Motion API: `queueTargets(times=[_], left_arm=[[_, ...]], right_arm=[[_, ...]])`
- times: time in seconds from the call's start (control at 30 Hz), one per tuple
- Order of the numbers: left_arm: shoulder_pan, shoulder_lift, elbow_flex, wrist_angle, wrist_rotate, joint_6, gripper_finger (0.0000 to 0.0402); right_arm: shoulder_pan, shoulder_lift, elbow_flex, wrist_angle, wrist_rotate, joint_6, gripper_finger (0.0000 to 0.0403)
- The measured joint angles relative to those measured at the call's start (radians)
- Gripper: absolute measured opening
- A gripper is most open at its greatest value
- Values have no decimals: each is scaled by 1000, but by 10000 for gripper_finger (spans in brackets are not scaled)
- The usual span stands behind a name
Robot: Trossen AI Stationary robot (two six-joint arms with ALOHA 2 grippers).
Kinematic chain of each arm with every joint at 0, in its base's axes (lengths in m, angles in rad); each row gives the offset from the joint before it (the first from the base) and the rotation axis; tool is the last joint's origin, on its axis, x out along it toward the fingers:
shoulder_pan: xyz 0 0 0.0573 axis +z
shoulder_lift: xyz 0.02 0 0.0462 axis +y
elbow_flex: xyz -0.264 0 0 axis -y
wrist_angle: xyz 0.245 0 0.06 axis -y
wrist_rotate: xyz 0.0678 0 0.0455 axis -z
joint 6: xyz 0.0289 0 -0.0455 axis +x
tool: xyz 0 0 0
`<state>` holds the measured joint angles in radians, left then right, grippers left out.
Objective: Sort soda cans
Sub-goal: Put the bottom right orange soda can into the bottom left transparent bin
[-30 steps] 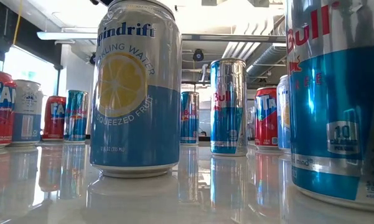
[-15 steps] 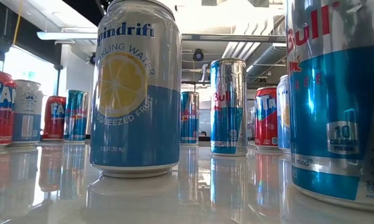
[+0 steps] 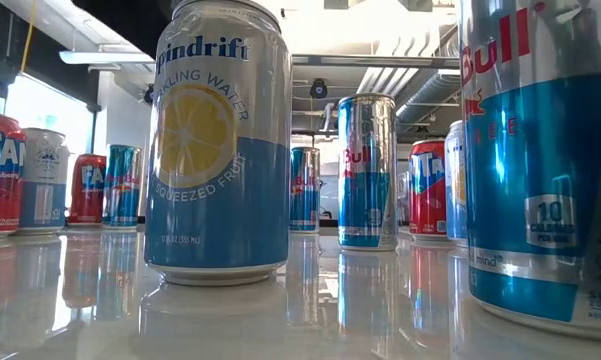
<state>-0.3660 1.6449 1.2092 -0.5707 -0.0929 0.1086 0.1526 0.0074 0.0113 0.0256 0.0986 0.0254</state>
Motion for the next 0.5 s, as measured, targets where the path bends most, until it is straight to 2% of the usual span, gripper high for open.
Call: queueTargets(times=[0.5], left_arm=[[-18, 17, 24, 33, -38, -11, 342]], right_arm=[[0, 0, 0, 0, 0, 0, 179]])
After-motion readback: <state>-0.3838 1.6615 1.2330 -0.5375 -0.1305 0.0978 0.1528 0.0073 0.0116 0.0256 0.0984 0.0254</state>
